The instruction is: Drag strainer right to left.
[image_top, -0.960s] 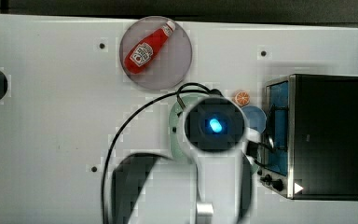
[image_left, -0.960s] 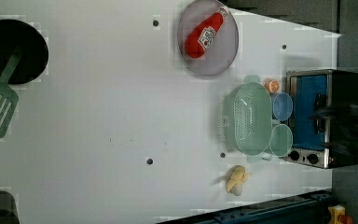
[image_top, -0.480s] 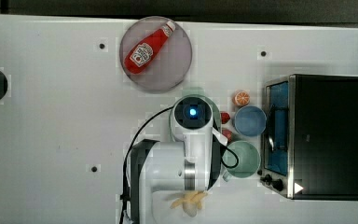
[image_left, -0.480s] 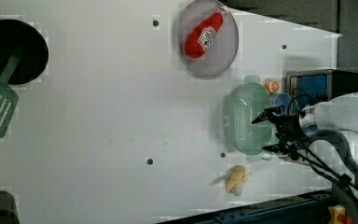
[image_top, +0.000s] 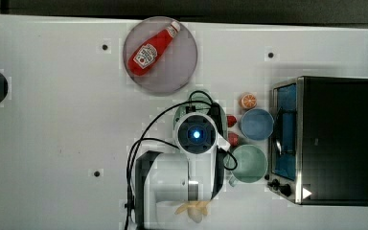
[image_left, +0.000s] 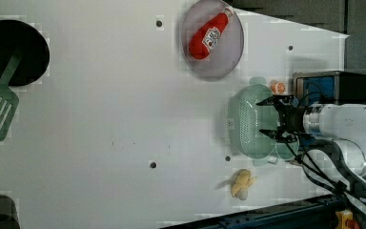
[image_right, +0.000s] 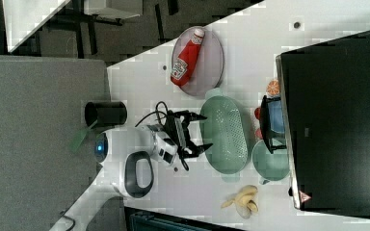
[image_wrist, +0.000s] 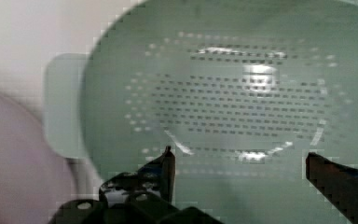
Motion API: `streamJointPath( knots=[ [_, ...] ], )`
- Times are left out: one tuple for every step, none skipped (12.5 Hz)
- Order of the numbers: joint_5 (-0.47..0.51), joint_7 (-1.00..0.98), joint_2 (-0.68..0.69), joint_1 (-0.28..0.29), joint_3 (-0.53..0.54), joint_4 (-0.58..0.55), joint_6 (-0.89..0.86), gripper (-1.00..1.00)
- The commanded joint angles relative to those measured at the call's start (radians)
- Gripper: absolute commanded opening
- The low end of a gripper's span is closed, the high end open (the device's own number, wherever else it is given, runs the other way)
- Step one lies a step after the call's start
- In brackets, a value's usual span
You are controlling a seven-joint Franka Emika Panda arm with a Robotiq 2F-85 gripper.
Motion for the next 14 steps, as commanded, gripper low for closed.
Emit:
streamJointPath(
  knots=[
    [0.007, 0.058, 0.161, 0.036, 0.018, -0.009, 0.073, 1.00],
    [0.011, 0.075, 0.190, 0.039, 0.025, -0.004, 0.103, 1.00],
    [0.020, 0.126, 0.210, 0.044, 0.028, 0.000, 0.134, 1.00],
    [0.025, 0.180, 0.222, 0.050, 0.030, -0.001, 0.145, 1.00],
    [0.025, 0.203, 0.227, 0.059, 0.034, 0.001, 0.149, 1.00],
    [0.025, 0.204, 0.230, 0.068, 0.036, 0.000, 0.148, 1.00],
    [0.025, 0.204, 0.230, 0.075, 0.041, 0.001, 0.154, 1.00],
    [0.026, 0.204, 0.230, 0.082, 0.046, 0.002, 0.154, 1.00],
    [0.026, 0.204, 0.231, 0.090, 0.053, 0.002, 0.154, 1.00],
    [0.028, 0.205, 0.231, 0.098, 0.063, 0.005, 0.153, 1.00],
    [0.033, 0.204, 0.232, 0.107, 0.072, 0.004, 0.148, 1.00],
    [0.043, 0.205, 0.232, 0.118, 0.080, 0.005, 0.146, 1.00],
    [0.059, 0.205, 0.232, 0.131, 0.087, 0.010, 0.145, 1.00],
    [0.082, 0.206, 0.233, 0.144, 0.094, 0.015, 0.137, 1.00]
  ],
)
